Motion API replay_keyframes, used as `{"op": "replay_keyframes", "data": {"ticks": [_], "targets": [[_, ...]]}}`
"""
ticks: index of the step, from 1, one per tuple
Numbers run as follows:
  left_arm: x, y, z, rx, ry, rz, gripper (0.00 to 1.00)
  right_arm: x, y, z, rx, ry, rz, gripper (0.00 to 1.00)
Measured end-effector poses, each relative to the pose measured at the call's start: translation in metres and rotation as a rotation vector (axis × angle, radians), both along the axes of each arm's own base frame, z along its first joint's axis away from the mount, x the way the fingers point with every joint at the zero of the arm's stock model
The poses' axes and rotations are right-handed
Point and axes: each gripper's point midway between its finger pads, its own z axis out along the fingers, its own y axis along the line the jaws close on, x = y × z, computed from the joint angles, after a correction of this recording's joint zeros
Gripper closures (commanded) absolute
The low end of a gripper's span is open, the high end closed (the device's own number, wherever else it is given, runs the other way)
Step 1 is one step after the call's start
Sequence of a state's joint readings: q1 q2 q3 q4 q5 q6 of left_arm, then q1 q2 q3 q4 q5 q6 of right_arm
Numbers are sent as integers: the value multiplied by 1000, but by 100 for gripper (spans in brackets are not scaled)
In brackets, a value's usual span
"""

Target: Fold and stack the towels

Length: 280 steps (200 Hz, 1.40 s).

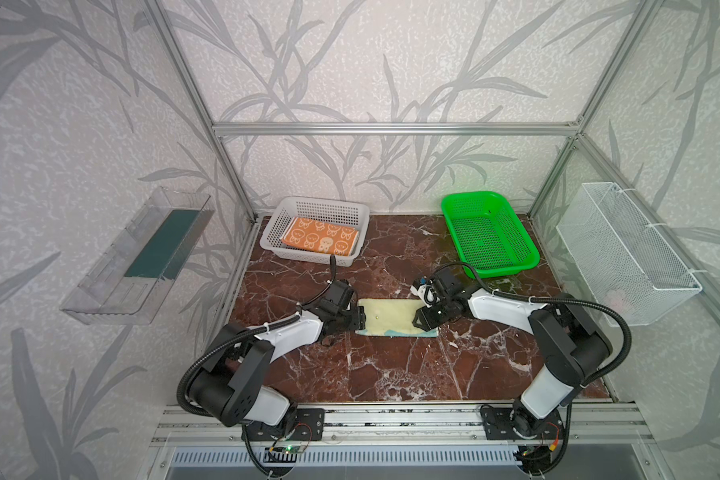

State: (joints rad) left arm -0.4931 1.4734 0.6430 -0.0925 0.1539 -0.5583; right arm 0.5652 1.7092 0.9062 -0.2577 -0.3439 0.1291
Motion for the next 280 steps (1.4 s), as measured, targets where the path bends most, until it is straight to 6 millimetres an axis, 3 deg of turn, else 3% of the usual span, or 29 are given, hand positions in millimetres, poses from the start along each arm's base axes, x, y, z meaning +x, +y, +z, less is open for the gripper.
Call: {"op": "replay_keyframes", "data": {"ticks": [43,82,143,166,197,203,220,265,280], "targets": [[7,-21,-1,-76,13,-46,37,7,5,-1,16,-11,-6,61],[10,-33,-2,-128,14,-76,50,12,10,-2,34,-18,-9,62],[6,-38,-8,-154,48,-87,100,15,13,-2,47,-22,-11,62],[10,-43,-8,-162,51,-101,100,15,13,-2,49,-23,-13,60],[13,-45,-3,-134,65,-122,100,16,11,2,42,-58,-19,46],[15,-45,0,-116,66,-132,100,16,9,3,33,-71,-21,41],[25,-47,16,-76,46,-160,100,17,0,9,14,-106,-37,0],[74,-61,93,13,-104,-256,100,38,-24,49,36,-265,-122,1],[90,-62,110,60,-133,-277,100,40,-33,58,45,-323,-155,1]]}}
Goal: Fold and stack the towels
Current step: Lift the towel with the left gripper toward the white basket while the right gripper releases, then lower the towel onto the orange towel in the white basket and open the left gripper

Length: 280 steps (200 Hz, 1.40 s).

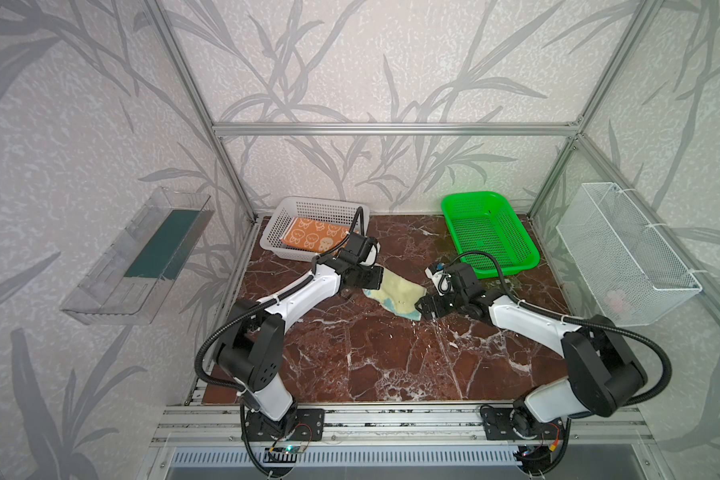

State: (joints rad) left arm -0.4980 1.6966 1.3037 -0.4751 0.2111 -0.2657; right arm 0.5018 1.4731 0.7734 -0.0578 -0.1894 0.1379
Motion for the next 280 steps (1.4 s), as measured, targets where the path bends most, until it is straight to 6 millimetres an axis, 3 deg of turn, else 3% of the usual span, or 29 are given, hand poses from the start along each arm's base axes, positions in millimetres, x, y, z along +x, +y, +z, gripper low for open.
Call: {"op": "replay_keyframes", "data": {"ticks": [20,60,85,116,148,213,280], "targets": [[24,0,9,90,-14,-23,100,-3,-6,-1,3,-37,-15,1],[70,9,2,304,21,-62,100,-9,-10,-13,0,-34,-15,1],[100,22,0,390,48,-64,100,-10,-7,-16,20,-46,-5,1],[130,46,17,425,30,-33,100,-15,-5,-26,44,-53,7,1],[143,66,43,429,-23,-4,100,-15,-2,-37,48,-39,12,1],[155,82,51,455,-72,-20,100,-20,12,-46,44,-17,55,1],[176,162,77,479,-125,90,100,-25,22,-52,50,6,73,1]]}}
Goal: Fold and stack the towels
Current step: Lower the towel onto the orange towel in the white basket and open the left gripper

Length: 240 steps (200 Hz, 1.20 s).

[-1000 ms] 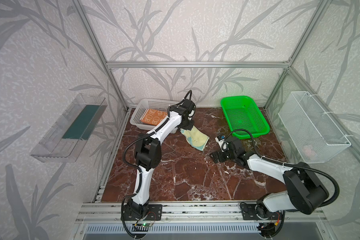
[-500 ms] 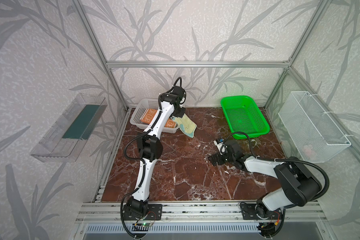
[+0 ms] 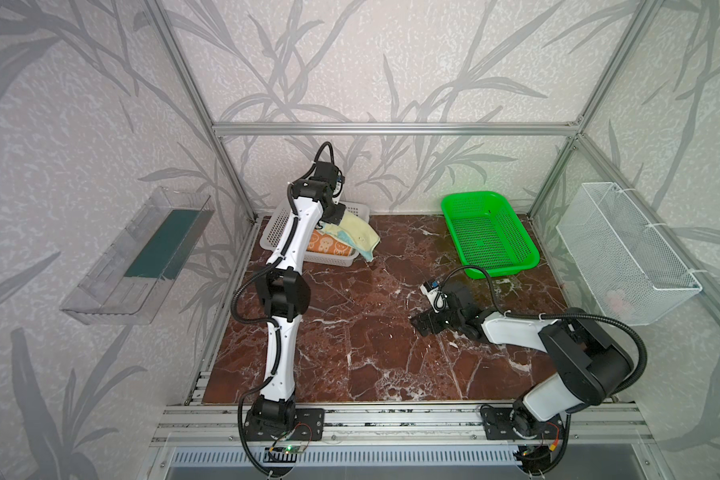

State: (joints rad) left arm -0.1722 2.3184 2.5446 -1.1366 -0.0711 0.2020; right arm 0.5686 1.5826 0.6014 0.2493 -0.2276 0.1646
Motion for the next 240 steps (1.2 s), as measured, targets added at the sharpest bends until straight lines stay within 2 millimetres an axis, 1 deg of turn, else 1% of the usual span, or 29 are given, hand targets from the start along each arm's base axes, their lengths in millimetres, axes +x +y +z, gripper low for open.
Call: {"op": "replay_keyframes", "data": {"ticks": [24,47,62,74,87,116,136,154,190,199,204,212,221,228,240], "targets": [[6,23,2,29,-16,19,100,0,7,0,4,3,13,1],[11,32,5,45,-35,25,100,1,16,1,6,3,28,1],[17,39,2,49,-45,29,100,1,21,1,7,5,37,1],[22,42,-3,53,-49,30,100,2,26,0,6,7,45,1],[28,44,-13,59,-45,30,100,2,31,1,5,11,52,1],[39,55,-48,84,-5,46,100,0,41,1,-1,24,70,1],[43,64,-66,103,19,63,100,-2,47,1,-6,30,86,1],[45,67,-70,111,20,68,100,-4,52,1,-16,34,94,1],[50,72,-66,132,-6,82,100,-3,57,0,-34,30,101,1],[50,74,-65,141,-10,87,94,-3,57,0,-38,31,101,1],[51,75,-65,148,-13,89,89,-4,57,0,-40,29,101,1],[51,77,-64,159,-17,90,73,-4,57,-1,-43,29,103,1],[52,79,-63,174,-19,93,62,-4,58,-1,-46,28,105,1],[52,81,-64,185,-20,98,57,-4,58,-1,-49,27,107,1],[53,85,-65,208,-21,105,52,-5,59,-1,-52,24,109,1]]}}
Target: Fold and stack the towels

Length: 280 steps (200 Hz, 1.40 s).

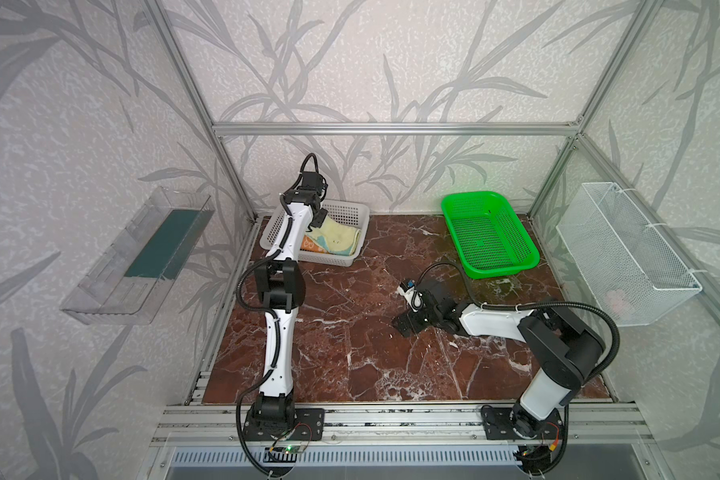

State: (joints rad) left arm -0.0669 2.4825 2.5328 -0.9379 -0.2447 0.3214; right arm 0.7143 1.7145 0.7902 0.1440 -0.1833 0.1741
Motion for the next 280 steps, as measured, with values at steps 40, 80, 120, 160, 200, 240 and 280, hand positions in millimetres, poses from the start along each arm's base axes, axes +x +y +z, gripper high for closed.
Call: {"op": "replay_keyframes", "data": {"ticks": [40,80,120,160,200,240,280], "targets": [[2,11,-16,68,23,26,46,-2,3,0,-4,-3,13,1],[2,19,-23,106,31,54,7,-3,4,0,-7,-2,20,1],[-7,18,-25,87,43,78,1,-1,1,1,-28,-16,12,1],[-41,6,-4,3,39,99,1,6,-17,19,-82,-91,-44,1],[-96,-24,38,-73,-86,52,1,10,-50,54,-136,-200,-128,1],[-148,-53,56,-170,-215,16,1,18,-96,74,-165,-239,-233,1],[-198,-61,53,-245,-274,24,1,17,-147,85,-187,-256,-343,1]]}}
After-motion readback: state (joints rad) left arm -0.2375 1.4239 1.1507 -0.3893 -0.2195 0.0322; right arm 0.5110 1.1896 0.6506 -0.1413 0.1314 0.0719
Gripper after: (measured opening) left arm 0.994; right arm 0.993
